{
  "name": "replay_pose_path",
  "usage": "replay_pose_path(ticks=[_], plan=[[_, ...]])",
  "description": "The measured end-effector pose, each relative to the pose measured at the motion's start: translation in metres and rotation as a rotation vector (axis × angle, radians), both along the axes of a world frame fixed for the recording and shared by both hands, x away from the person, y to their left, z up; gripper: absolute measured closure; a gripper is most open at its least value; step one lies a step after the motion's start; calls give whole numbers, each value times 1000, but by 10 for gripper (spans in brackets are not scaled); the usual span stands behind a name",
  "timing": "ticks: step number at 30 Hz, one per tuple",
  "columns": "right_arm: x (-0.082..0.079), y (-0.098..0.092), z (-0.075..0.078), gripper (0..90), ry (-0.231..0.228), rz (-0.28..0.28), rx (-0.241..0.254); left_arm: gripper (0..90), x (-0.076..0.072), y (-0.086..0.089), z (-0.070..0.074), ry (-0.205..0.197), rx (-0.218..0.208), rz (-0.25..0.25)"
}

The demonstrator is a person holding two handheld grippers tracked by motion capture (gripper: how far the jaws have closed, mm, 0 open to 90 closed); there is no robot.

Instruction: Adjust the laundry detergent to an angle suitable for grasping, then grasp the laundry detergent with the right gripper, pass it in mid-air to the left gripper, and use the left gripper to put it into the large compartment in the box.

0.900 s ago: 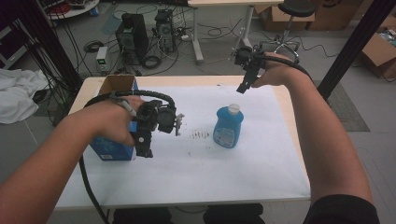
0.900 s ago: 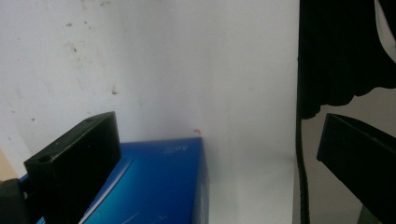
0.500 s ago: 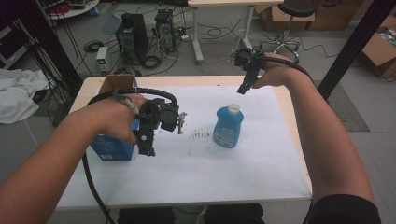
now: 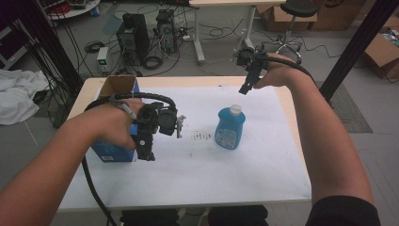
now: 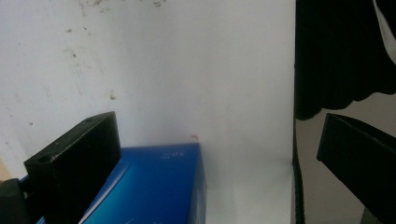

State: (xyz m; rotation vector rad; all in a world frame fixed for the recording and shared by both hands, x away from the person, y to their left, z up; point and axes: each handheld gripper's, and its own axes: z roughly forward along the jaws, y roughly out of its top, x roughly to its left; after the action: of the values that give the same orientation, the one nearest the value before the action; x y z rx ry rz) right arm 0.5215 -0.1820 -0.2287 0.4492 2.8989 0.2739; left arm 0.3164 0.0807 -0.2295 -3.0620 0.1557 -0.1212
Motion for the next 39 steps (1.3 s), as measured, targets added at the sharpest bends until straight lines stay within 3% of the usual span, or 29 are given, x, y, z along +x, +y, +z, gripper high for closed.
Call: replay_pose_path(ticks=[13,23,30,39], plan=[[-4,-3,8,0,-18,-2,10,2,3,-6,0,4,6,-4],[-5,-9,3,0,-12,2,17,2,3,-11,-2,4,17,-16],[-8,-19,7,0,-17,-13,30,2,2,-12,0,-11,14,-17],[-23,-39,13,0,-26,-26,53,2,3,-17,2,-16,20,-28]])
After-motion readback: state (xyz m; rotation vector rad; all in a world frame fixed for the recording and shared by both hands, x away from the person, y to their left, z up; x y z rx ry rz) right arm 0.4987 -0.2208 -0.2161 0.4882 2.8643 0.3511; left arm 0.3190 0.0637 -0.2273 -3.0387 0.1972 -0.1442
